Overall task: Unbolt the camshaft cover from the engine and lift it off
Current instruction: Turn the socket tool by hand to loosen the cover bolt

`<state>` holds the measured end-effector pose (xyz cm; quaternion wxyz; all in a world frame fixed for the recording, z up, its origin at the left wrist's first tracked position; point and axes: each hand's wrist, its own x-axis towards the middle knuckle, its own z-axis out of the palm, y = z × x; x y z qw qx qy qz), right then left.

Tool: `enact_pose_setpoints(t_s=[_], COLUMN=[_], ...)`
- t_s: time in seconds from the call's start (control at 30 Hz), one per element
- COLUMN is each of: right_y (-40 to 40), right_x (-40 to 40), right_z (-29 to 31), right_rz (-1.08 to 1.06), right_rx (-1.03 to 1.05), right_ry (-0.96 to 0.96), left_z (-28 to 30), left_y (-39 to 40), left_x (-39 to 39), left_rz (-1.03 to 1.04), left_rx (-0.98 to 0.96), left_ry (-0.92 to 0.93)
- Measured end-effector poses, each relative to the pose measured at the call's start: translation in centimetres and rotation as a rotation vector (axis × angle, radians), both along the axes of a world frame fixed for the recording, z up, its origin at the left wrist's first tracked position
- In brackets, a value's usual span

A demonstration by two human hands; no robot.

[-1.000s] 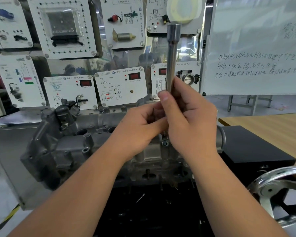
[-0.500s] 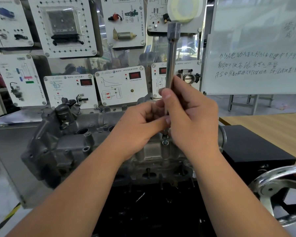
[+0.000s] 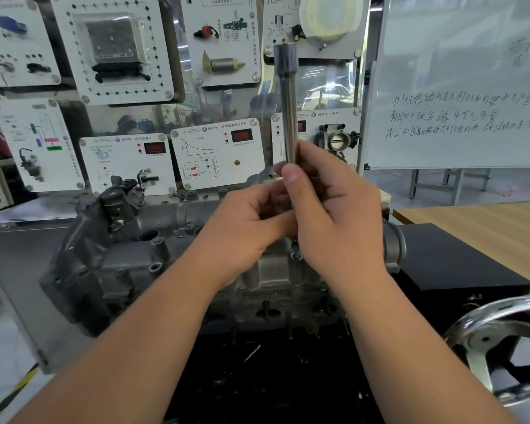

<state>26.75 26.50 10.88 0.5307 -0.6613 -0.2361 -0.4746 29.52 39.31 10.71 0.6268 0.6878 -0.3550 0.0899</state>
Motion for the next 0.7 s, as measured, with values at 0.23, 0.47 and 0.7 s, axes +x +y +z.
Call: enact_pose_setpoints(t_s=[0.23, 0.47, 0.7], right_y=[-0.18, 0.02, -0.45], right_x=[-0.20, -0.36, -0.48], right_z=[0.22, 0.32, 0.74], right_rz=[0.118, 0.006, 0.084], right_rx=[0.016, 0.038, -0.010], right_ry=[0.048, 0.035, 0.069], left_z=[0.15, -0.25, 0.02], left_y=[0.09, -0.14, 0.00], left_x=[-0.24, 0.47, 0.03], left_rz=[-0.041, 0.078, -0.079], left_rx=[0.011, 0.088, 0.026], left_ry=[0.009, -0.025, -0.001])
